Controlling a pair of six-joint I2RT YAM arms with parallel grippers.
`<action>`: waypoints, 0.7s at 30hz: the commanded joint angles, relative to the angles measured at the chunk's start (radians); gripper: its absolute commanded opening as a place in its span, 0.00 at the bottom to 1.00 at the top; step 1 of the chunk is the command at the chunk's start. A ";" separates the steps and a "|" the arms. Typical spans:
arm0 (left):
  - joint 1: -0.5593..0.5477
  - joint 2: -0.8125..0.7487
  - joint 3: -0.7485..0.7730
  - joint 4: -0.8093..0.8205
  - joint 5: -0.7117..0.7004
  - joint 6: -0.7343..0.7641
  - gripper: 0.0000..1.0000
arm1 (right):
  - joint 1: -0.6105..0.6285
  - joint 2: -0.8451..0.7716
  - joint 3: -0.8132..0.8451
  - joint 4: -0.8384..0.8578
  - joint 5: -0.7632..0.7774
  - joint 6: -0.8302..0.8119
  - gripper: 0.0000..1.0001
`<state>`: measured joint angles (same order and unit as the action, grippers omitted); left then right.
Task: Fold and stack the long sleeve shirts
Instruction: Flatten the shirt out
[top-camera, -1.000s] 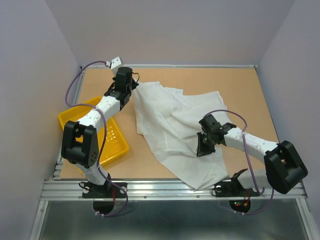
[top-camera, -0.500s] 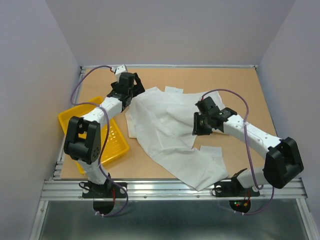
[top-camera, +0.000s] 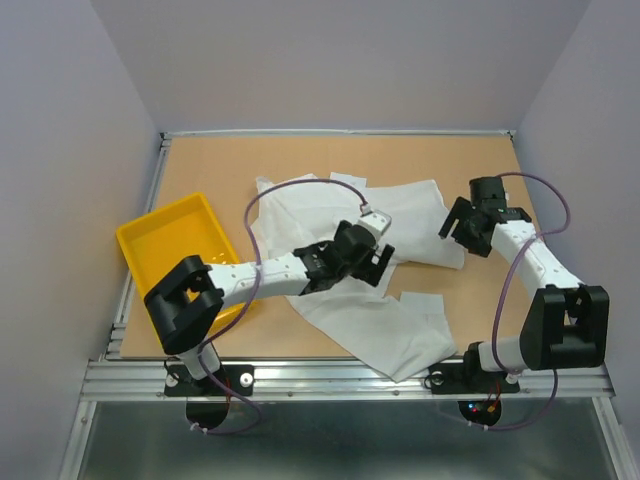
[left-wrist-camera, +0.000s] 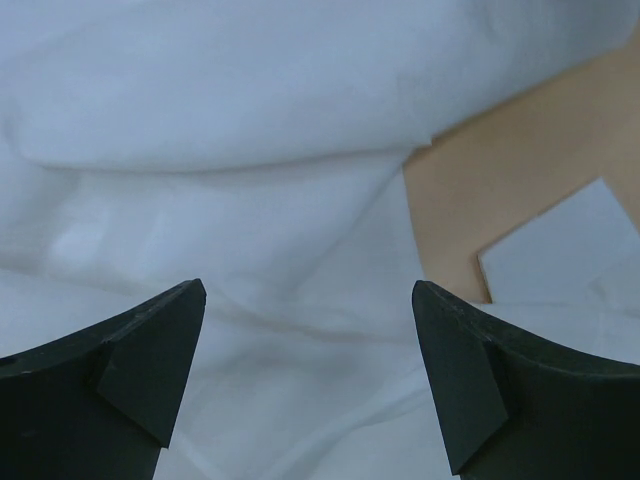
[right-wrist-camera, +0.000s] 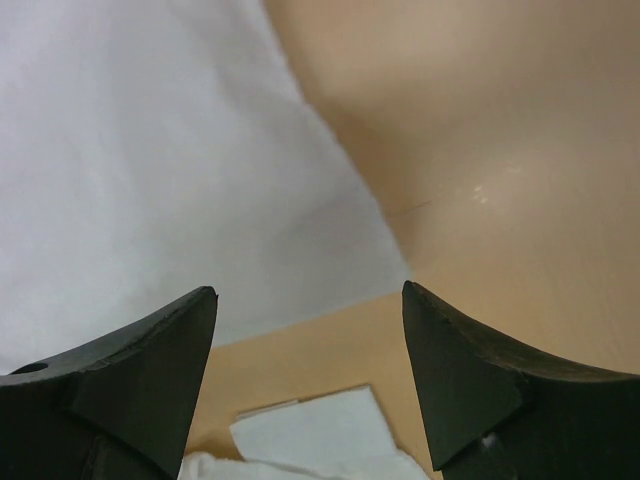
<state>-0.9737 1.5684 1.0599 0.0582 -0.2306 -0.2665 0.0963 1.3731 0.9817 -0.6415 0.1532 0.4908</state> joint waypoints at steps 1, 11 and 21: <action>-0.127 0.087 0.044 0.003 -0.013 0.131 0.96 | -0.092 -0.011 -0.031 0.077 -0.085 0.031 0.80; -0.230 0.315 0.215 -0.009 -0.084 0.113 0.79 | -0.153 0.035 -0.092 0.189 -0.144 0.123 0.80; -0.229 0.489 0.361 -0.098 -0.159 0.147 0.73 | -0.162 0.057 -0.107 0.233 -0.141 0.143 0.80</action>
<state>-1.2022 2.0495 1.3785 0.0090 -0.3355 -0.1425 -0.0589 1.4216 0.8997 -0.4751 0.0147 0.6125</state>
